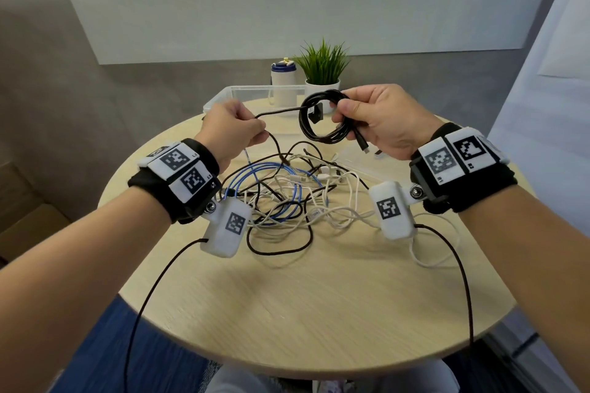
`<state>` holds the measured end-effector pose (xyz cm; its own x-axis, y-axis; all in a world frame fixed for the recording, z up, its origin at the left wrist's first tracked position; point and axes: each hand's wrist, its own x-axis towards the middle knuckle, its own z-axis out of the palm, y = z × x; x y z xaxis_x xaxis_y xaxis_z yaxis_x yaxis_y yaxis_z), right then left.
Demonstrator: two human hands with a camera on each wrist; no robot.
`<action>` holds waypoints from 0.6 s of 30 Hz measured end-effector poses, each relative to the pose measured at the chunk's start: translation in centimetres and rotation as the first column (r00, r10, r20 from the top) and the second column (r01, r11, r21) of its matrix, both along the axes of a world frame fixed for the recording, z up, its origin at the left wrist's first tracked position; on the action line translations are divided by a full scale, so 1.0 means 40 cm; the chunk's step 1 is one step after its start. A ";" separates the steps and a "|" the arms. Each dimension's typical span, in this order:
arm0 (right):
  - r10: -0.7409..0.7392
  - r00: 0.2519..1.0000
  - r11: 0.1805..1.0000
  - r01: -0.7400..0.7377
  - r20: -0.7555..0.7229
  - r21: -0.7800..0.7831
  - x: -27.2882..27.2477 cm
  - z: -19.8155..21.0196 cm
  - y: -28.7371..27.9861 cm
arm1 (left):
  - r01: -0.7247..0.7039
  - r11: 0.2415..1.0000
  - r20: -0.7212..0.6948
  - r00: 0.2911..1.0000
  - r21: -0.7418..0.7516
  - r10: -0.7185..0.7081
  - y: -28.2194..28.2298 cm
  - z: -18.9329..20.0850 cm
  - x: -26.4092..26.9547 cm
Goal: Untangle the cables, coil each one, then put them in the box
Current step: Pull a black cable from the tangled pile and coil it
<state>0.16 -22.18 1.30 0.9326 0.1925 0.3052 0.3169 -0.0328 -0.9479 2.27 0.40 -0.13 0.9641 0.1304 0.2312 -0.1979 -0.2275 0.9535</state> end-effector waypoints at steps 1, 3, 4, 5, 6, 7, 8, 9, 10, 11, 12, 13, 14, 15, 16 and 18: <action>0.013 1.000 1.000 -0.013 -0.001 0.012 -0.001 0.000 0.002 | 0.002 1.000 -0.019 1.000 0.002 -0.002 -0.002 -0.004 -0.002; 0.037 0.999 0.999 -0.037 0.001 0.039 -0.004 0.001 0.007 | 0.005 1.000 -0.055 0.998 0.009 -0.004 -0.009 -0.014 -0.005; 0.047 0.999 0.997 -0.047 0.001 0.053 -0.005 0.003 0.010 | 0.004 1.000 -0.065 0.998 0.014 -0.003 -0.013 -0.019 -0.007; 0.054 0.999 0.996 -0.054 0.000 0.065 -0.006 0.004 0.011 | 0.007 1.000 -0.074 0.997 0.018 -0.005 -0.016 -0.023 -0.009; 0.061 0.998 0.995 -0.060 -0.002 0.075 -0.007 0.005 0.012 | 0.010 1.000 -0.086 0.996 0.019 -0.008 -0.018 -0.025 -0.009; 0.064 0.998 0.994 -0.064 -0.002 0.083 -0.007 0.006 0.012 | 0.013 1.000 -0.106 0.994 0.020 -0.011 -0.018 -0.027 -0.009; 0.066 0.998 0.994 -0.066 -0.003 0.090 -0.007 0.008 0.011 | 0.019 1.000 -0.130 0.991 0.016 -0.017 -0.019 -0.028 -0.009; 0.068 0.998 0.993 -0.067 -0.005 0.093 -0.007 0.009 0.010 | 0.029 1.000 -0.152 0.988 0.009 -0.027 -0.019 -0.028 -0.011; 0.070 0.998 0.993 -0.069 -0.008 0.093 -0.008 0.010 0.011 | 0.040 0.999 -0.171 0.984 0.001 -0.039 -0.020 -0.029 -0.012; 0.074 0.997 0.993 -0.072 -0.011 0.092 -0.009 0.010 0.012 | 0.051 0.999 -0.189 0.981 0.000 -0.050 -0.022 -0.028 -0.013; 0.078 0.997 0.993 -0.077 -0.014 0.091 -0.010 0.008 0.013 | 0.061 0.998 -0.206 0.977 0.002 -0.059 -0.025 -0.029 -0.014; 0.084 0.996 0.992 -0.083 -0.015 0.093 -0.011 0.007 0.015 | 0.069 0.998 -0.222 0.973 0.004 -0.066 -0.028 -0.029 -0.016; 0.093 0.996 0.991 -0.091 -0.016 0.095 -0.012 0.006 0.018 | 0.073 0.997 -0.234 0.970 0.005 -0.069 -0.030 -0.030 -0.017; 0.102 0.995 0.990 -0.100 -0.016 0.100 -0.013 0.005 0.020 | 0.074 0.997 -0.245 0.967 0.014 -0.068 -0.033 -0.032 -0.018; 0.112 0.994 0.988 -0.109 -0.016 0.110 -0.014 0.006 0.022 | 0.069 0.997 -0.251 0.966 0.029 -0.060 -0.033 -0.033 -0.018; 0.128 0.992 0.983 -0.125 -0.012 0.135 -0.016 0.009 0.022 | 0.050 0.997 -0.256 0.966 0.057 -0.034 -0.029 -0.038 -0.017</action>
